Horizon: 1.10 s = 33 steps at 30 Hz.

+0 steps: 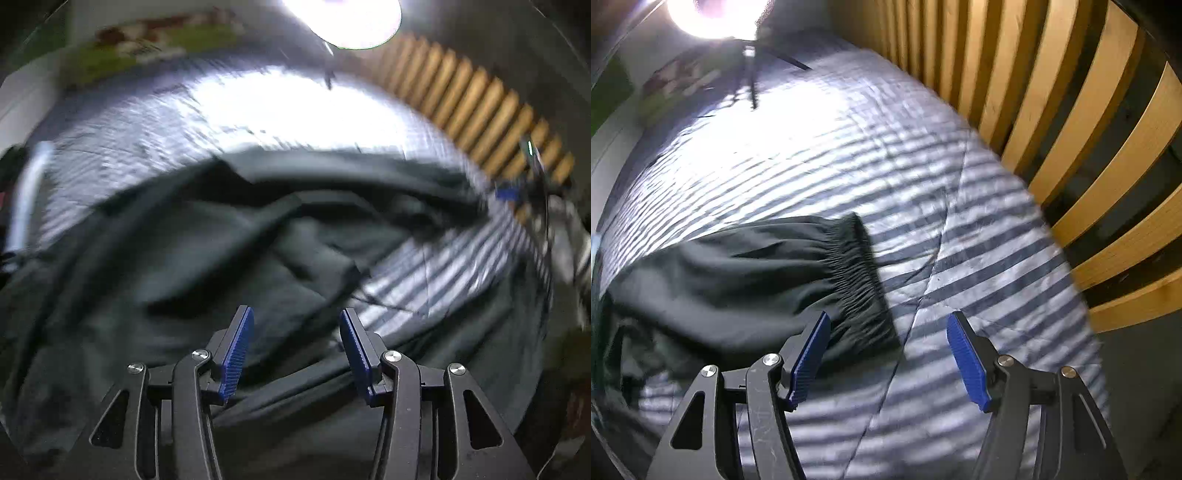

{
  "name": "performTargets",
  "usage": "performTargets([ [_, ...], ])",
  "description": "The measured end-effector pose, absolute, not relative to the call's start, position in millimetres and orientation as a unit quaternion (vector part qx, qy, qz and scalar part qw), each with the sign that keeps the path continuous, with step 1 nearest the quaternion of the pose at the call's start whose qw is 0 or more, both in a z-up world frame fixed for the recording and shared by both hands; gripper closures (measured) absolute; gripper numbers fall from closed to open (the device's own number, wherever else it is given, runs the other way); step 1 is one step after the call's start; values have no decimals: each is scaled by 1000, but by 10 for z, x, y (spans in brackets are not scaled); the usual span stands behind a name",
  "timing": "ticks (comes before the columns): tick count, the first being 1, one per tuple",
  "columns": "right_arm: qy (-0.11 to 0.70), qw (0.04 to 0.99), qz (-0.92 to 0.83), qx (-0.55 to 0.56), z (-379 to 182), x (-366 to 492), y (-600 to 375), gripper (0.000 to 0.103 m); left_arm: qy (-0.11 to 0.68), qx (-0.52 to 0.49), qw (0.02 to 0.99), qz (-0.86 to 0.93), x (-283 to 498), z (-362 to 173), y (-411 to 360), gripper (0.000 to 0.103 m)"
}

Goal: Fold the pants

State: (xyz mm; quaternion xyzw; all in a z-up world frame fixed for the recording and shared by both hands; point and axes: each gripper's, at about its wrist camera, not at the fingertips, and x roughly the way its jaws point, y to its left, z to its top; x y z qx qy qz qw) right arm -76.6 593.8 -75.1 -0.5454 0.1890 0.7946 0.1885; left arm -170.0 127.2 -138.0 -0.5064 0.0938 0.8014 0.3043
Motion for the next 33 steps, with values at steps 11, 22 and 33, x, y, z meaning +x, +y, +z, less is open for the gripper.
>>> performTargets([
  [11,223,136,796,-546,-994,-986,6015,41,83,-497,328,799,-2077,-1474,1423,47],
  [22,147,151,798,-565,-957,-1123,5829,84,180,-514,336,768,-2064,-1884,1844,101],
  [33,157,178,817,-526,-576,-1128,6238,93,190,-513,393,739,-1745,-1516,1717,100],
])
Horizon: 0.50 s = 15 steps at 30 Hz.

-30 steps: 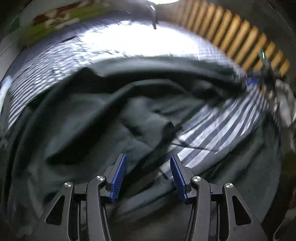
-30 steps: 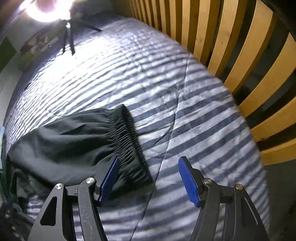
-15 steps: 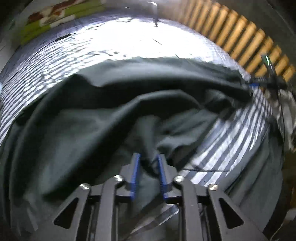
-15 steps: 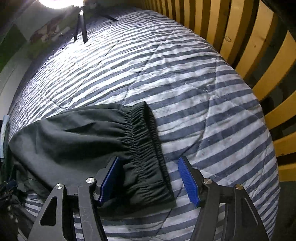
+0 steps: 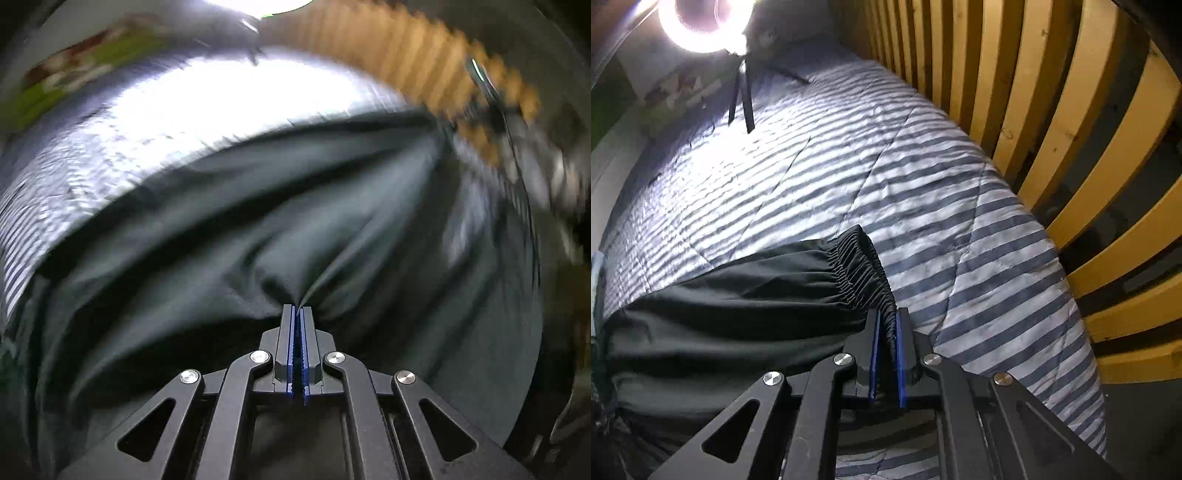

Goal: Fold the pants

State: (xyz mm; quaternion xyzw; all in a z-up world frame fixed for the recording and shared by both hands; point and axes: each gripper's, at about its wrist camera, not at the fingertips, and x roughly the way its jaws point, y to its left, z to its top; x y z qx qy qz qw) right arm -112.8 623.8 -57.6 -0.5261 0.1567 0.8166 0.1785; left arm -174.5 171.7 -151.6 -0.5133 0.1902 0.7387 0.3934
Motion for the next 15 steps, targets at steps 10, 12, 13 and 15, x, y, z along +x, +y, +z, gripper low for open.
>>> performTargets([
  [10,189,174,820,-511,-448,-1104,6547,45,122,-517,390,752,-1844,-1282,1415,92],
  [12,203,164,816,-516,-497,-1200,6581,43,115,-517,384,756,-1929,-1271,1418,91],
  [13,212,157,811,-522,-553,-1261,6582,43,117,-520,384,754,-1964,-1303,1472,91],
  [15,217,158,803,-533,-704,-1378,6529,43,144,-523,386,746,-1956,-1454,1628,91],
])
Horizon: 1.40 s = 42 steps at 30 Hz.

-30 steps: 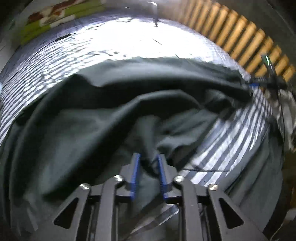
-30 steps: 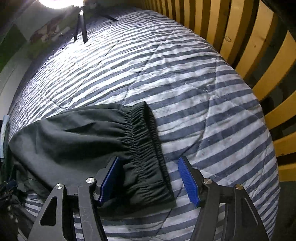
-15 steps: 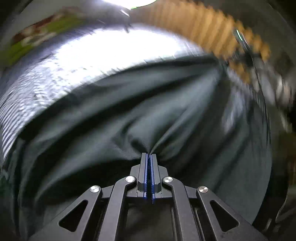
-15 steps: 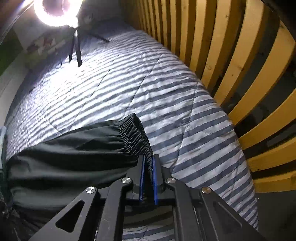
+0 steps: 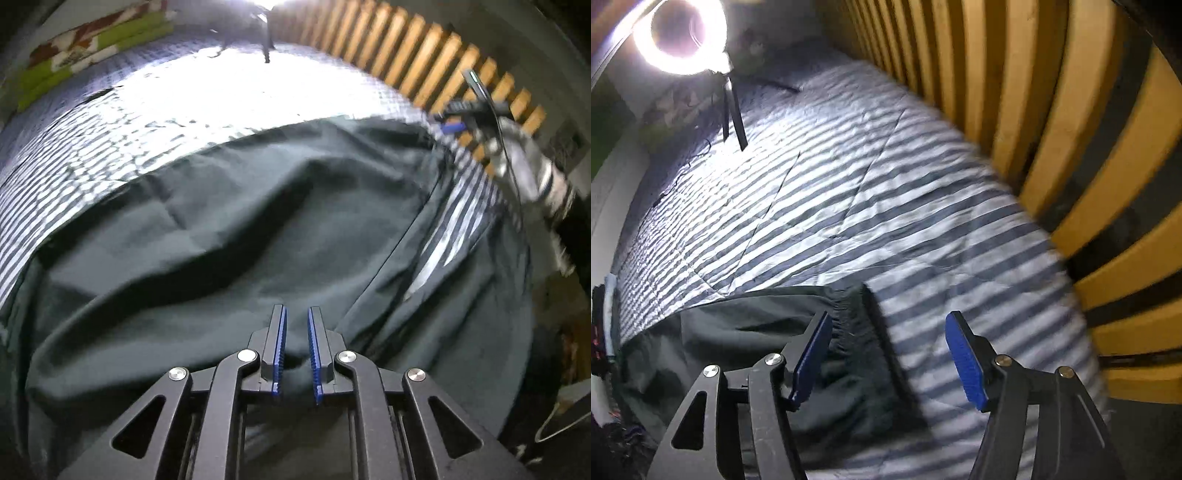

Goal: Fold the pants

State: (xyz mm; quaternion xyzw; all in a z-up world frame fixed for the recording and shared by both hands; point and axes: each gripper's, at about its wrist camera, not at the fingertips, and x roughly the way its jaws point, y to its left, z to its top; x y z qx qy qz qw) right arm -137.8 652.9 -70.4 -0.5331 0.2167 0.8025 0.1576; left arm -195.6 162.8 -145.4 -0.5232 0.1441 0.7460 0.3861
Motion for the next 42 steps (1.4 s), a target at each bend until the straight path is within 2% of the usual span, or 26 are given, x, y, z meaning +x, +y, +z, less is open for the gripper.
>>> performTargets([
  [4,194,158,790,-560,-957,-1509,6321,43,157,-541,404,721,-1831,-1733,1862,91],
  [5,180,162,791,-562,-981,-1514,6264,47,164,-545,414,711,-1772,-1794,1908,91],
  [6,159,167,793,-563,-990,-1513,6209,53,165,-550,420,703,-1731,-1843,1931,93],
  [7,138,173,794,-566,-993,-1512,6165,73,162,-558,428,692,-1677,-1904,1957,94],
  [11,104,211,808,-540,-840,-1470,6124,86,148,-558,454,678,-1499,-1860,2010,91],
  [13,76,239,810,-530,-762,-1452,6088,89,166,-547,448,687,-1387,-1782,1991,89],
  [15,38,255,800,-542,-718,-1436,6034,87,147,-538,438,705,-1362,-1626,1799,77],
  [17,64,233,805,-542,-617,-1352,6016,71,103,-521,403,745,-1402,-1410,1400,66],
  [19,63,238,816,-523,-461,-1258,5964,65,62,-504,365,780,-1474,-1222,984,66],
  [24,93,163,844,-502,-68,-1186,5618,65,-137,-440,209,862,-1544,-755,-762,63],
  [27,73,121,862,-487,119,-1241,5256,65,-220,-389,117,887,-1443,-523,-1760,61],
  [32,42,45,877,-477,339,-1349,4482,65,-244,-328,-22,912,-1257,-175,-2924,61],
  [35,18,2,881,-473,478,-1428,3962,64,-242,-295,-76,921,-1237,65,-3374,60],
  [36,9,-19,881,-472,517,-1462,3780,62,-249,-285,-86,922,-1252,143,-3550,57],
  [37,-1,-36,881,-472,535,-1498,3624,55,-250,-280,-86,923,-1295,189,-3648,52],
  [39,-36,-67,883,-464,536,-1608,3245,44,-211,-321,-53,922,-1613,133,-3649,28],
  [42,-79,-86,877,-466,373,-1847,2794,42,-188,-389,9,902,-2029,-197,-3454,27],
])
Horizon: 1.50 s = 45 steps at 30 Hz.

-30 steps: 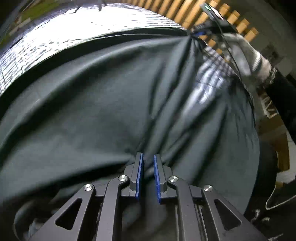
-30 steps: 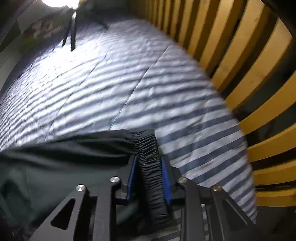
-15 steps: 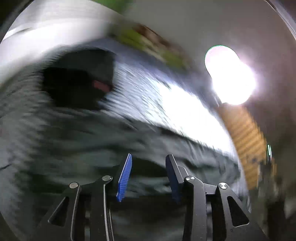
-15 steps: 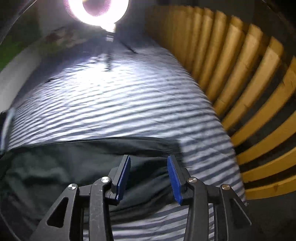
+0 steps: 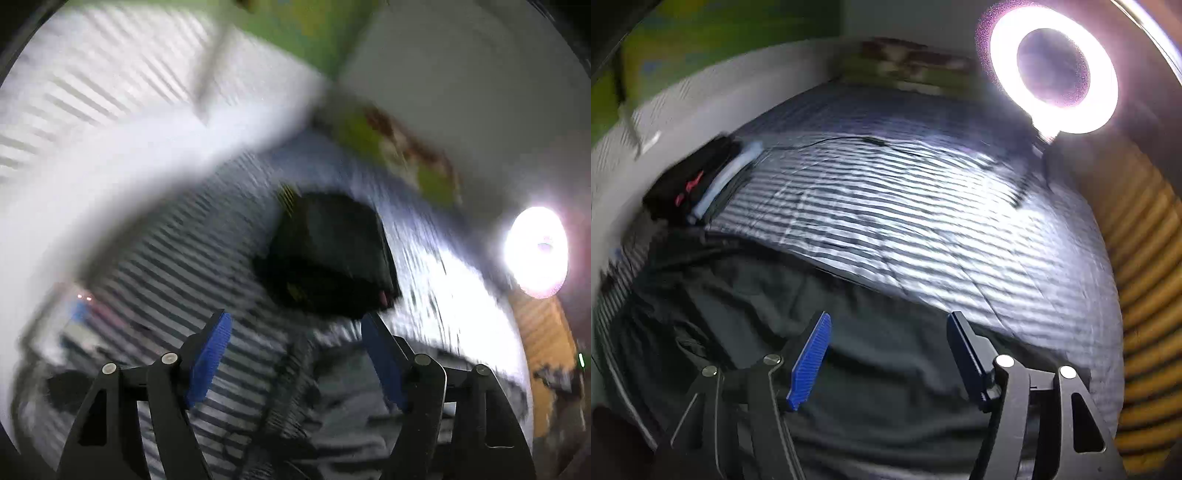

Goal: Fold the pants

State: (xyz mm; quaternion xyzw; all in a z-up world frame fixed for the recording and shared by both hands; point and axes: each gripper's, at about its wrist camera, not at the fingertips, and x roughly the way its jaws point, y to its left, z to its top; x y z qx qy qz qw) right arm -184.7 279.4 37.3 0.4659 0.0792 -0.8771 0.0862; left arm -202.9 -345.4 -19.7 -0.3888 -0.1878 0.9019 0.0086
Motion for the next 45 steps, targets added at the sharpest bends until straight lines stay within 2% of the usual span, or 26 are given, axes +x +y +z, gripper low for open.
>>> performTargets([
  [5,118,110,-854,494,-140,-2393,2343,42,-145,-479,72,863,-2596,-1078,-2874,27],
  [10,155,137,-831,516,-552,-2745,2153,40,-126,-517,83,842,-2893,-1670,-2748,26],
  [19,167,183,-795,554,-1160,-3058,2187,36,-153,-515,80,839,-3194,-2029,-2826,24],
  [20,167,184,-795,554,-1196,-3064,2197,31,-142,-517,88,840,-3189,-2078,-2745,25],
  [22,159,189,-802,543,-1202,-3068,2228,27,-99,-510,88,850,-3155,-2092,-2595,33],
  [23,152,194,-803,543,-1214,-3078,2246,26,-84,-508,87,853,-3132,-2097,-2530,45],
  [25,140,198,-805,541,-1210,-3080,2280,26,-84,-505,85,855,-3087,-2086,-2500,50],
  [27,139,199,-806,539,-1202,-3068,2280,27,-82,-496,88,860,-3019,-2042,-2479,52],
  [28,138,199,-806,539,-1197,-3056,2273,32,-76,-490,86,864,-2981,-2008,-2464,52],
  [30,143,190,-811,535,-1154,-3028,2252,56,-66,-470,81,876,-2877,-1882,-2446,52],
  [31,142,184,-812,535,-1126,-3024,2251,87,-67,-462,78,881,-2837,-1818,-2451,52],
  [32,134,180,-811,541,-1095,-3015,2263,101,-69,-451,74,887,-2784,-1718,-2459,52],
  [38,150,151,-842,495,-690,-2793,2191,102,-53,-405,61,911,-2584,-1255,-2406,52],
  [45,152,106,-895,406,217,-2260,2225,102,-59,-373,73,923,-2269,-690,-2547,52],
])
